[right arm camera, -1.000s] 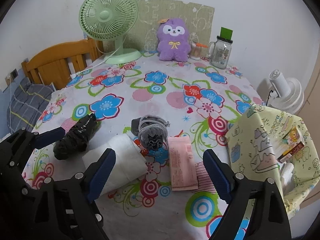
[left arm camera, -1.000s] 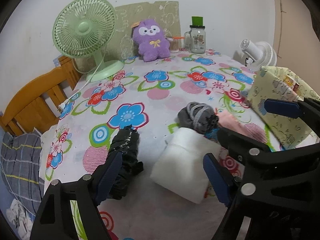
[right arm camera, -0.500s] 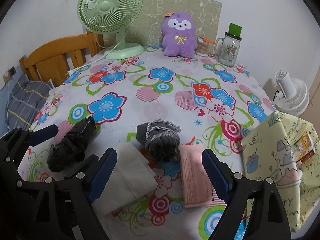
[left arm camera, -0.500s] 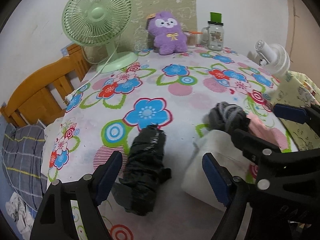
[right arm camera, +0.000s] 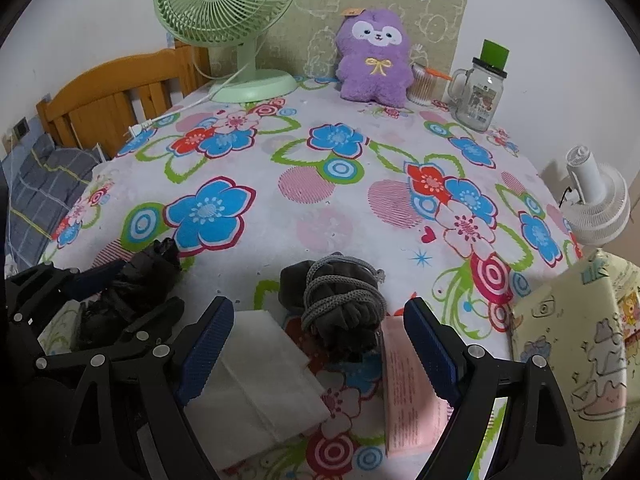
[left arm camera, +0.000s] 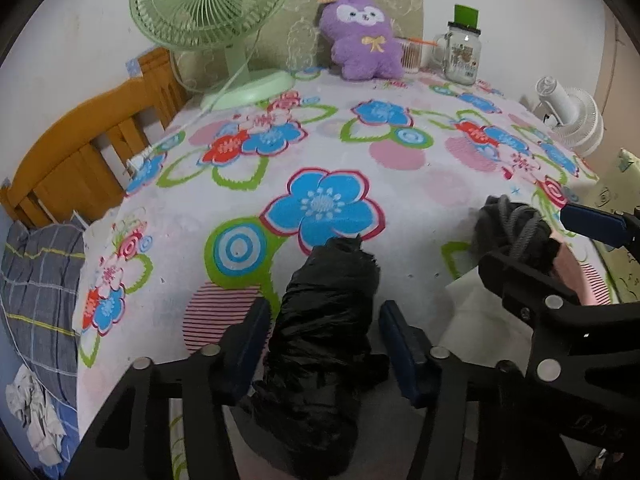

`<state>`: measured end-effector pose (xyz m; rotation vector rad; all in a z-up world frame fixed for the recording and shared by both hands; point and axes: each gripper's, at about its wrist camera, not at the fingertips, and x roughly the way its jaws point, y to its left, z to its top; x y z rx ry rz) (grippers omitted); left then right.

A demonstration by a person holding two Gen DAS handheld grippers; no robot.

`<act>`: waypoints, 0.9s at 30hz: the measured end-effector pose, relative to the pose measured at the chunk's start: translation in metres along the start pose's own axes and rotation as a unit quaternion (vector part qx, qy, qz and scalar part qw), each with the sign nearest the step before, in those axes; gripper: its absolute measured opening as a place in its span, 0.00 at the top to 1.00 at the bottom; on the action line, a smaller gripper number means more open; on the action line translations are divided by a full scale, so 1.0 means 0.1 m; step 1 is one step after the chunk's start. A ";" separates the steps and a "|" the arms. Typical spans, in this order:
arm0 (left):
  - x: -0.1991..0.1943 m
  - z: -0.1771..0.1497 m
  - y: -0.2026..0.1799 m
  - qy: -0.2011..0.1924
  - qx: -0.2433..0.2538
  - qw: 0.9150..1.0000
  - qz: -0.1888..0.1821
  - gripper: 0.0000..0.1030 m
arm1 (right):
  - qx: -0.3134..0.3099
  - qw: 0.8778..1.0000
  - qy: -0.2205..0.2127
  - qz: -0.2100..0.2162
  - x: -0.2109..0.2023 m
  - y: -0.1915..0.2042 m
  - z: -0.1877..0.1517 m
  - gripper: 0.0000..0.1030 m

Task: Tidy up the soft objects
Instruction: 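Grasp the black wrapped item with the left tool while the right tool grasps the grey knit hat, then carry the black item with the left tool while the right tool carries the grey hat over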

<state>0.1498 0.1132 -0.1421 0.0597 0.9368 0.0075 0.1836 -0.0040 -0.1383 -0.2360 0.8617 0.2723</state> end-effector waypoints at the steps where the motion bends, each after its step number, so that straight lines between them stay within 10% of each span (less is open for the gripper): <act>1: 0.01 0.00 0.02 -0.001 -0.005 1.000 -0.005 0.45 | 0.000 1.000 0.003 0.001 0.03 0.00 0.01 0.17; 14: 0.01 0.03 -0.06 -0.008 -0.013 1.000 -0.003 0.60 | 0.029 0.999 0.025 0.012 0.26 -0.07 0.02 0.47; 27: -0.16 0.07 -0.25 -0.024 -0.001 1.000 0.004 0.62 | 0.019 1.000 -0.003 0.011 0.04 -0.12 0.00 0.52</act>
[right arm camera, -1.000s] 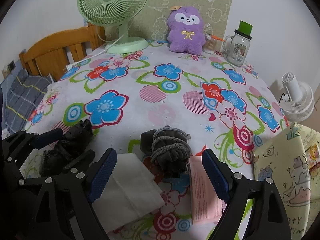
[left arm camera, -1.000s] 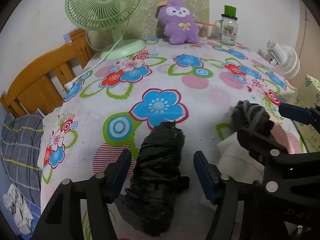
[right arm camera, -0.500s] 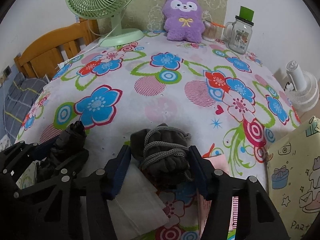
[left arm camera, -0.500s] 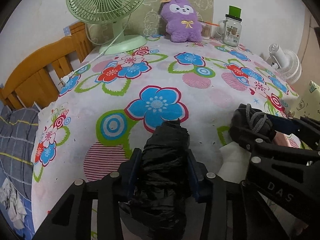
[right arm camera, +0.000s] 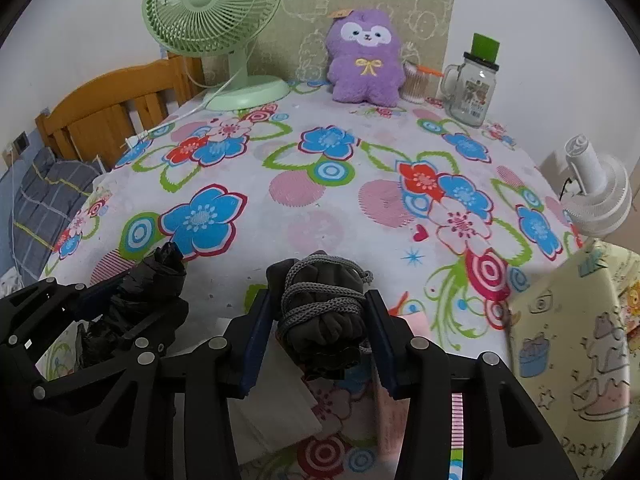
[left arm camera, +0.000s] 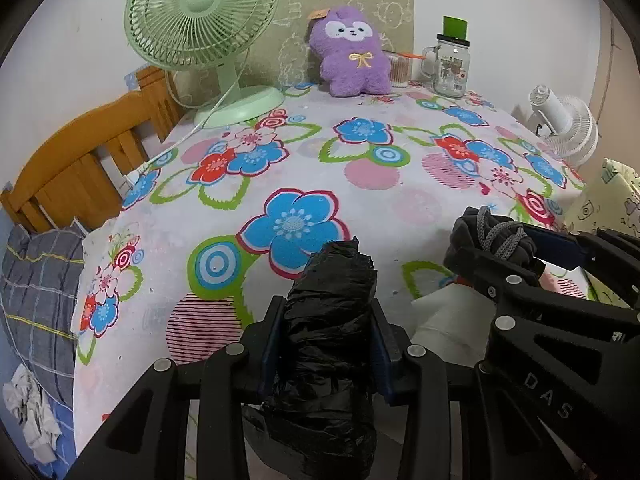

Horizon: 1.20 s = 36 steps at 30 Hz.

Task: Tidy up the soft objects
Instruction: 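Carry the black item with the left tool while the right tool carries the grey hat over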

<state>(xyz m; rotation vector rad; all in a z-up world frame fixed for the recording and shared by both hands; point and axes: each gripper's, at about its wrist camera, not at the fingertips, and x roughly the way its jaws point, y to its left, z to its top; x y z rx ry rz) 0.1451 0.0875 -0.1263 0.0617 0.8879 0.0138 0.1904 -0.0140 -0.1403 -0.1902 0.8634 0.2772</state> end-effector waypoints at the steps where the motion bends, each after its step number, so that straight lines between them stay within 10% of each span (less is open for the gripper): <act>1: -0.03 0.00 -0.02 -0.002 0.001 1.000 0.000 0.62 | 0.000 1.000 -0.003 -0.001 -0.03 -0.01 -0.01 0.52; 36: -0.91 0.00 -0.53 -0.080 0.045 0.996 0.023 0.62 | 0.022 0.996 -0.083 -0.007 -1.06 -0.33 -0.24 0.52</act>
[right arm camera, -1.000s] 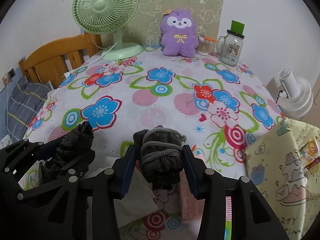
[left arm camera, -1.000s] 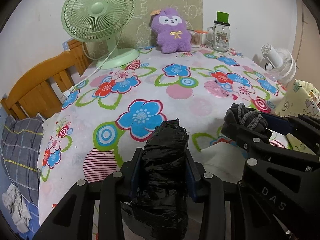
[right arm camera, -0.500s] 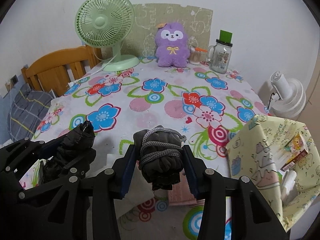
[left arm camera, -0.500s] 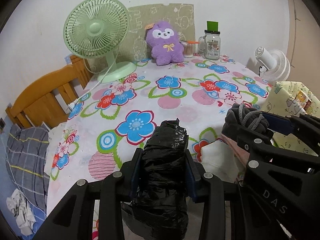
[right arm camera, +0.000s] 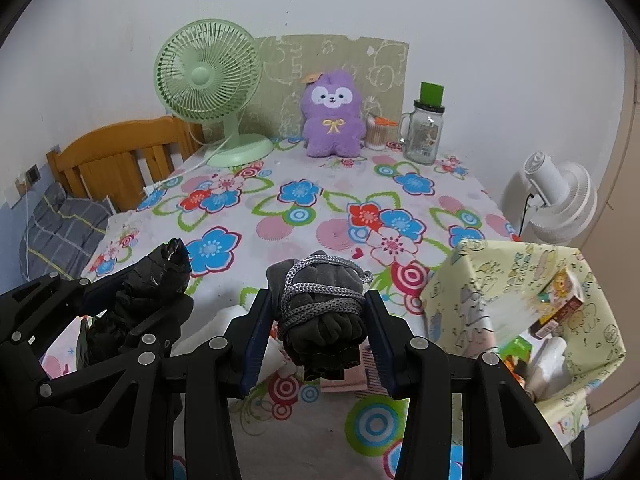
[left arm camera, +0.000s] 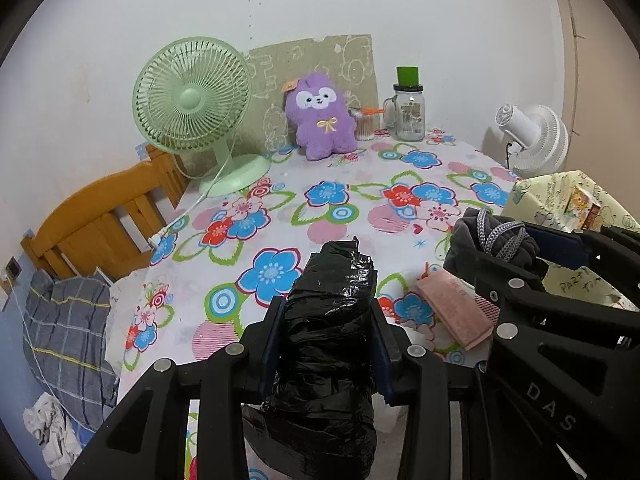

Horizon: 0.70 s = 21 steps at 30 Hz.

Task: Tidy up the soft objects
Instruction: 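Carry the black item with the left tool while the right tool carries the grey hat over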

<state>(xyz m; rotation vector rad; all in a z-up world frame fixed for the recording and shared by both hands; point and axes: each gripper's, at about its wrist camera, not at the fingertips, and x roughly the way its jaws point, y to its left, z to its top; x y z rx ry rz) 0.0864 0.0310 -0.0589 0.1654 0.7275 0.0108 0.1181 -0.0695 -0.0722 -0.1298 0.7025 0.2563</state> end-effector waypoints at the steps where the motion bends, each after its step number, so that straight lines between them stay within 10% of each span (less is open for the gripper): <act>1: -0.03 0.01 -0.01 -0.001 0.002 1.000 -0.001 0.62 | 0.001 1.000 -0.001 -0.001 -0.02 -0.01 0.00 0.52; 21: -0.46 0.18 -0.28 -0.037 0.003 0.999 -0.027 0.61 | 0.012 0.999 -0.030 -0.022 -0.60 -0.31 0.05 0.52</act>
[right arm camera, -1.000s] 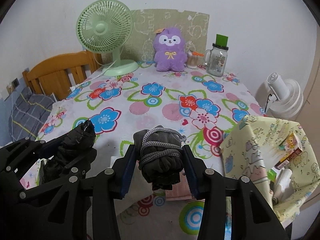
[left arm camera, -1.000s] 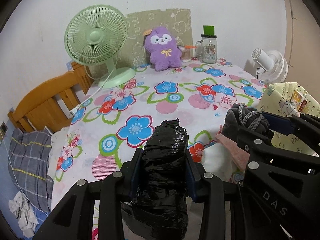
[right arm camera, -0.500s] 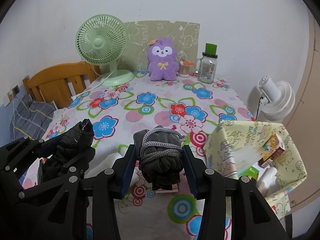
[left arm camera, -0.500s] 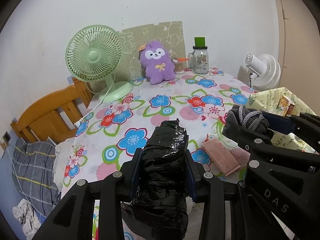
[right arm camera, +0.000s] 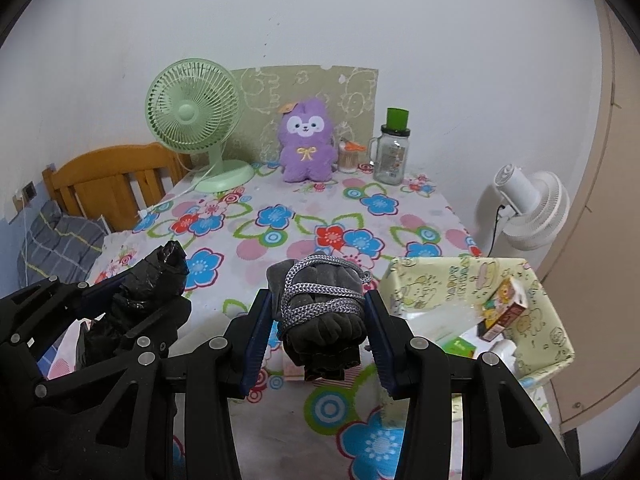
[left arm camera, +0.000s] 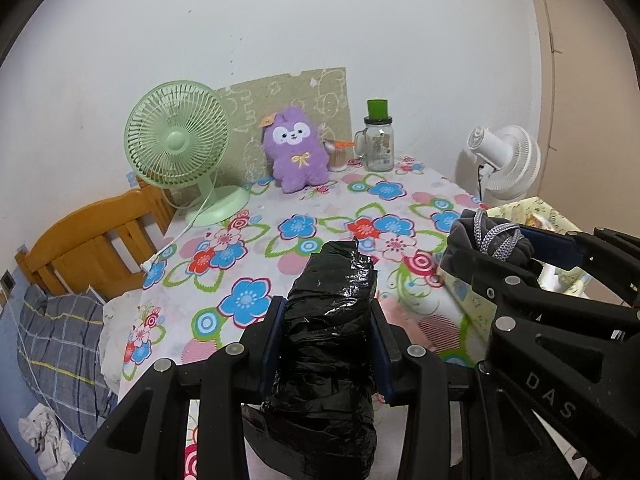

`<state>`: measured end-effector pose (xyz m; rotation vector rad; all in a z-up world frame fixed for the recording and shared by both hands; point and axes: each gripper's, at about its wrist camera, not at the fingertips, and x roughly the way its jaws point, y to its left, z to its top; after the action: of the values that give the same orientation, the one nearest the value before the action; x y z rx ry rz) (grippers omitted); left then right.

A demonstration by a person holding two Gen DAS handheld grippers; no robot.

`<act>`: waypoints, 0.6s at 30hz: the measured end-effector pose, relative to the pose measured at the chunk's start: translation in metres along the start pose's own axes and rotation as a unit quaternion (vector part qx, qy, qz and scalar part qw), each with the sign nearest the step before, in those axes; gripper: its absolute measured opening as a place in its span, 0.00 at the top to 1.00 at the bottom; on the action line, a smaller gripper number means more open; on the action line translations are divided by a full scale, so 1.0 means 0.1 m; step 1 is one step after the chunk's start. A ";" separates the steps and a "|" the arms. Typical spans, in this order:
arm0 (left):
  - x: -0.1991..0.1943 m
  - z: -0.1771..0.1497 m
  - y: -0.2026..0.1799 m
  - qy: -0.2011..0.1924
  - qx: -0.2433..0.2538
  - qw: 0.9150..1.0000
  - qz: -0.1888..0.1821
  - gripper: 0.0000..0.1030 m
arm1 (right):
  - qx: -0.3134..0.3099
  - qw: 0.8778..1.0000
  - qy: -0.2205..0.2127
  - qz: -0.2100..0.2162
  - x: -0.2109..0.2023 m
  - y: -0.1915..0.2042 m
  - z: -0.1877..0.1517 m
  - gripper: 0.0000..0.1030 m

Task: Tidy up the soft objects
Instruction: 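Carry the black item with the left tool while the right tool carries the grey hat over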

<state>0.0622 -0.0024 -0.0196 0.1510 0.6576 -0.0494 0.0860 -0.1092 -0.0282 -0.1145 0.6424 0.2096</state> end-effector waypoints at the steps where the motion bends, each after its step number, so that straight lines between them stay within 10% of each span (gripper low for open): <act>1: -0.01 0.01 -0.02 -0.002 0.000 1.000 -0.002 0.61 | 0.001 1.000 0.000 -0.001 -0.01 -0.01 0.00 0.52; 18: -0.11 0.14 -0.36 -0.021 0.013 0.999 -0.029 0.61 | 0.010 1.000 -0.013 -0.026 -0.28 -0.37 0.01 0.52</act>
<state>0.0586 -0.0404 -0.0062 0.1557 0.6194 -0.1163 0.0733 -0.1497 -0.0093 -0.1091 0.6138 0.1543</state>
